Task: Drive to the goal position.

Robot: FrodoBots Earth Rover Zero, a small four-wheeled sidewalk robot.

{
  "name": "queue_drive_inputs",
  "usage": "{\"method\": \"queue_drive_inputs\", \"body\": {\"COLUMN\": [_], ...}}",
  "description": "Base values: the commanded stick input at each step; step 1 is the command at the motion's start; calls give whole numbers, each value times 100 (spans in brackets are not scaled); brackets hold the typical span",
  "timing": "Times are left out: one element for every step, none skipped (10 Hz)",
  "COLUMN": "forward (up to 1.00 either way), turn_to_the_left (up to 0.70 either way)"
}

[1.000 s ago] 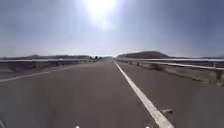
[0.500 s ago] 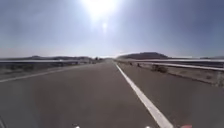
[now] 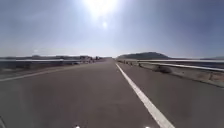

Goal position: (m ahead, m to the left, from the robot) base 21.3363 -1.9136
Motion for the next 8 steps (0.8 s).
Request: {"method": "queue_drive_inputs", "body": {"forward": [70, 70, 70, 70, 70, 70, 70, 70], "turn_to_the_left": [0, 0, 0, 0, 0, 0, 0, 0]}}
